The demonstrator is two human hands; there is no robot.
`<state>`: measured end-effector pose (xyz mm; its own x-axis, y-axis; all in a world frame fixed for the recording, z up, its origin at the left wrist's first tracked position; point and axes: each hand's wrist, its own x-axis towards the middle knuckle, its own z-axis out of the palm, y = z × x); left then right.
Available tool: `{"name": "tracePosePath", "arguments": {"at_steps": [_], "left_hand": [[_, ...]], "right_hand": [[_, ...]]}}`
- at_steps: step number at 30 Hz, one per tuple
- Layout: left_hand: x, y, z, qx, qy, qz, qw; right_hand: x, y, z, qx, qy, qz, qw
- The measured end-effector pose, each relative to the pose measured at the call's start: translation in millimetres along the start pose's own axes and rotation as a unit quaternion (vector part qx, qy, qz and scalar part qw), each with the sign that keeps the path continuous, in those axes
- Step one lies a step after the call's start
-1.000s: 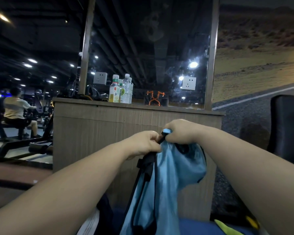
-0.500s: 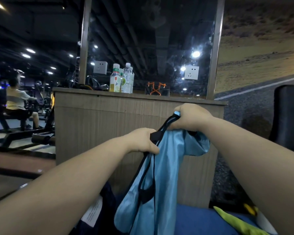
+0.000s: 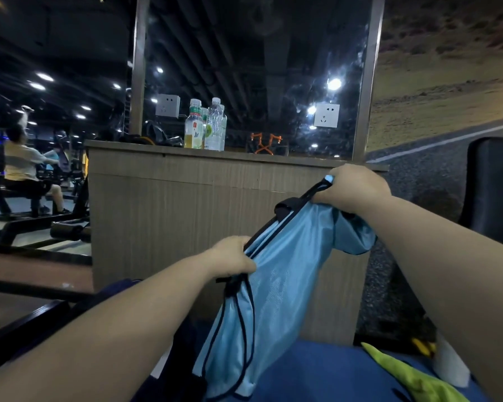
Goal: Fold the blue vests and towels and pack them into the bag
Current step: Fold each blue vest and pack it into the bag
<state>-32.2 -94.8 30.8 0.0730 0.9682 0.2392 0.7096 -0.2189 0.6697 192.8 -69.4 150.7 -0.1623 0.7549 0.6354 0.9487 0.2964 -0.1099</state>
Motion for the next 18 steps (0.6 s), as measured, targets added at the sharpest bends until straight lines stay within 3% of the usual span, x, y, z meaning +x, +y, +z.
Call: {"name": "tracePosePath", "arguments": {"at_steps": [9, 12, 15, 18], "left_hand": [[1, -21, -5, 0.056, -0.046, -0.036, 0.997], [-1, -28, -4, -0.025, -0.040, -0.051, 0.998], [-3, -33, -1, -0.202, -0.036, -0.035, 0.978], [-1, -37, 3, -0.262, -0.016, -0.028, 0.964]], "right_hand": [[-4, 10, 17, -0.020, -0.005, 0.033, 0.999], [-3, 11, 20, -0.021, 0.009, 0.044, 0.999], [-3, 16, 21, -0.023, 0.022, 0.057, 0.998], [-3, 20, 23, -0.031, 0.023, 0.064, 0.997]]}}
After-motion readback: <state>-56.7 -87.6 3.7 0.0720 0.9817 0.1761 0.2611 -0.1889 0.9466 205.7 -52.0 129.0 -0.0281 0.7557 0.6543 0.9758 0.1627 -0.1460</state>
